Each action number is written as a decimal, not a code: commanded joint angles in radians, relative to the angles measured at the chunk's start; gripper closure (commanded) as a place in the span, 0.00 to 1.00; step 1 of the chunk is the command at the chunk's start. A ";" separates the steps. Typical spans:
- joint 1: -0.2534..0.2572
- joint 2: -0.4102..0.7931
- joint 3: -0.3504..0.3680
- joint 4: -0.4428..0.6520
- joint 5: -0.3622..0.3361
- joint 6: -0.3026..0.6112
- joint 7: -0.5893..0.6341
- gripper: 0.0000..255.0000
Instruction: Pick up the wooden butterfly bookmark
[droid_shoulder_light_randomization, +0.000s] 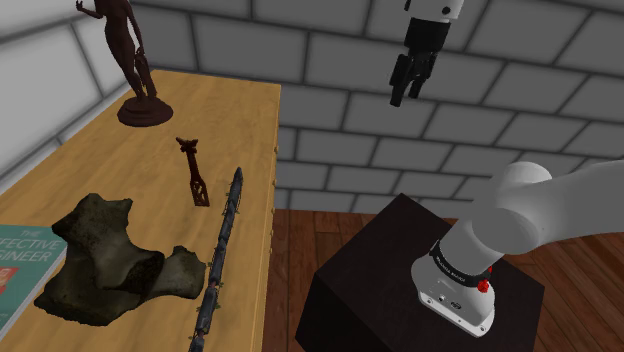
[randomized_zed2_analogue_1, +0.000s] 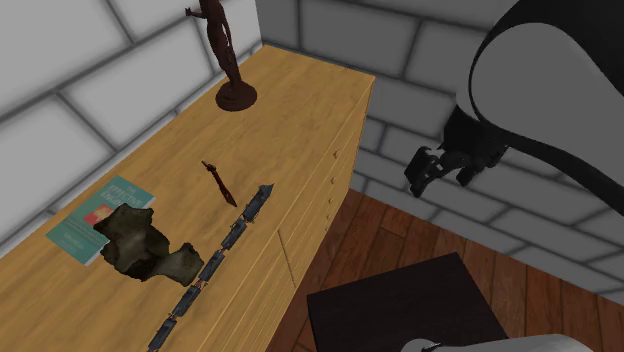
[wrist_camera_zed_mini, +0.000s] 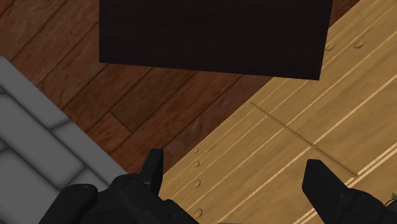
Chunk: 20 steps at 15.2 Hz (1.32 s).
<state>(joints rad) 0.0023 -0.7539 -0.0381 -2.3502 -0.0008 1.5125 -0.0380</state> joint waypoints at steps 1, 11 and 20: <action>0.000 0.000 0.000 0.000 0.000 0.000 0.000 0.00; 0.046 0.171 0.248 0.100 0.083 0.114 0.303 0.00; 0.050 0.439 0.461 0.309 0.034 0.184 0.593 0.00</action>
<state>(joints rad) 0.0525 -0.3518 0.3979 -2.0734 0.0450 1.6929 0.5160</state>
